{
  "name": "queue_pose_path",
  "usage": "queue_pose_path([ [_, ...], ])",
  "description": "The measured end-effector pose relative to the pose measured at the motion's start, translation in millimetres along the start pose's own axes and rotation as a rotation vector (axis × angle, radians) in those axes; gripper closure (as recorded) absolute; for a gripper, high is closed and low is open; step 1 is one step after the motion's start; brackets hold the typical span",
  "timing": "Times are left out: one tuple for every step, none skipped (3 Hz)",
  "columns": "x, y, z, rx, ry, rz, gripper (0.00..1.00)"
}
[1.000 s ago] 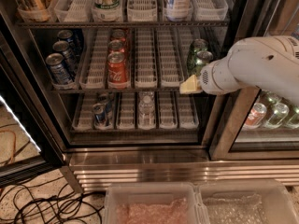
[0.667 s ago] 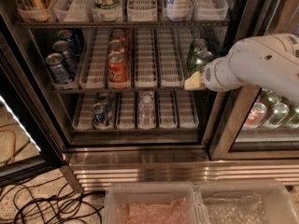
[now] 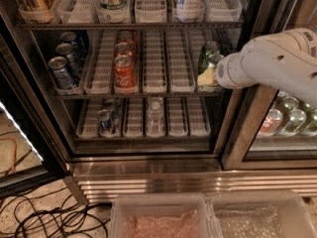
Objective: Pick green can from middle shelf of fridge
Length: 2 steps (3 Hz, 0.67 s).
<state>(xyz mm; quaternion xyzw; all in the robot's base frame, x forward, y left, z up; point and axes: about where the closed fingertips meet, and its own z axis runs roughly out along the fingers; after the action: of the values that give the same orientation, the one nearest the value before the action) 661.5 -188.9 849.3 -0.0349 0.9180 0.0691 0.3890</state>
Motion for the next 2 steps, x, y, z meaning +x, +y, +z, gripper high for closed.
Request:
queue_pose_path([
  [-2.4,-5.2,4.7,0.008,-0.001,0.006,0.34],
  [-8.0,-9.6,12.1,0.016,-0.007,0.004,0.33],
])
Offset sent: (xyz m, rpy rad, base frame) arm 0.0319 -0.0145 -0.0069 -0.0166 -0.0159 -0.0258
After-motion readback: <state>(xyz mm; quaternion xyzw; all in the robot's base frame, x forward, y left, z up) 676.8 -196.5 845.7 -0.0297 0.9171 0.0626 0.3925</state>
